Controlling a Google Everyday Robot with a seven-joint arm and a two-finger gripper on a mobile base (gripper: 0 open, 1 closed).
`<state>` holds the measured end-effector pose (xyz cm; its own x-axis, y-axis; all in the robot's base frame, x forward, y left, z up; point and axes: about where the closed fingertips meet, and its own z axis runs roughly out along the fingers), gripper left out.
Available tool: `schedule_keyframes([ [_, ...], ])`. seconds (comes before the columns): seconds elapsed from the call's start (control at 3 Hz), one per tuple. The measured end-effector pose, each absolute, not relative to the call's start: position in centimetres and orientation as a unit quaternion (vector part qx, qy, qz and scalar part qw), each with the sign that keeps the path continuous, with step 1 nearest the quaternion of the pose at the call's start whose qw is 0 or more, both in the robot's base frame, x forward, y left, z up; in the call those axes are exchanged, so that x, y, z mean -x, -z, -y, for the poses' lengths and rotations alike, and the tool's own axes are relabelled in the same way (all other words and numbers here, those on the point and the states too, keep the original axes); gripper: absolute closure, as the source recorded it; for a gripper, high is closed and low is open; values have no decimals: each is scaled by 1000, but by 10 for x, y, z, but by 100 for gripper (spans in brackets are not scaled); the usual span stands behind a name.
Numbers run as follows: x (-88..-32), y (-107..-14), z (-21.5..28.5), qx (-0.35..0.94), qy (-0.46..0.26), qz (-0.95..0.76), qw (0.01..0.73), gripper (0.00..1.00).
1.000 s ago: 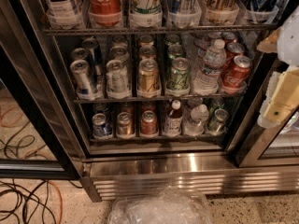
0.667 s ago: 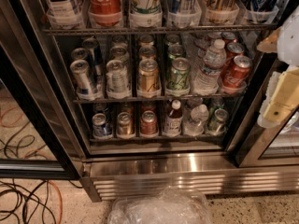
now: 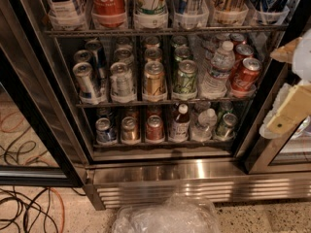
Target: Pick orange can from middle shelf of fridge
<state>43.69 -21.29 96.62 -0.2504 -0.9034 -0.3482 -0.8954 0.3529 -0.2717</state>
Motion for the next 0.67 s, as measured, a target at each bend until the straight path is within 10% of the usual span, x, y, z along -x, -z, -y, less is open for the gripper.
schedule_keyframes([
  [0.67,-434,-933,184,531,-40,-789,306,0],
])
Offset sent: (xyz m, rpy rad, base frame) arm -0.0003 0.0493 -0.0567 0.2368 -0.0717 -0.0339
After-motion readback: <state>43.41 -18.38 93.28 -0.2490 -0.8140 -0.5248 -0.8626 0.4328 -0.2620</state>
